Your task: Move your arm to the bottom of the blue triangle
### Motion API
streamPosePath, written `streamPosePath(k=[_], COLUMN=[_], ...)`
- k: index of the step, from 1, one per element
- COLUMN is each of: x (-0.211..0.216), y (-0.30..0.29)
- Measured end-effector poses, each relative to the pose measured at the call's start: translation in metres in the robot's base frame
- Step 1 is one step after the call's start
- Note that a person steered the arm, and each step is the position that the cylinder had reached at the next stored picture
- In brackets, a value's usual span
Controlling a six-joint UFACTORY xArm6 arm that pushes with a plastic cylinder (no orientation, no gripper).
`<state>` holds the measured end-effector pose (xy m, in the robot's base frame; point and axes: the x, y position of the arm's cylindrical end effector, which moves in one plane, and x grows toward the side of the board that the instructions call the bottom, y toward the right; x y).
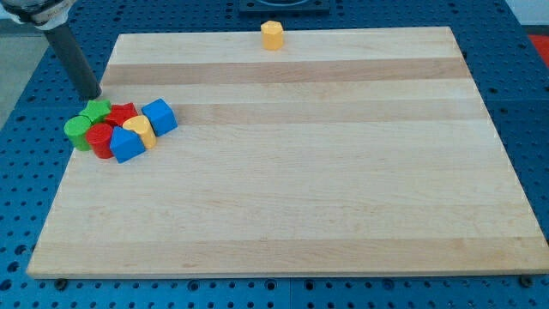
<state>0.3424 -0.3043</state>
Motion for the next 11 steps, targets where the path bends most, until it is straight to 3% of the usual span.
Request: streamPosePath(k=[3,4,5,6,7,8,9,10,11], x=[0.004,-0.014,-0.016,0.009,0.081,0.145,0.182,0.193,0.186], y=[0.001,0.035,0.151,0.268,0.291,0.208,0.117,0.027,0.001])
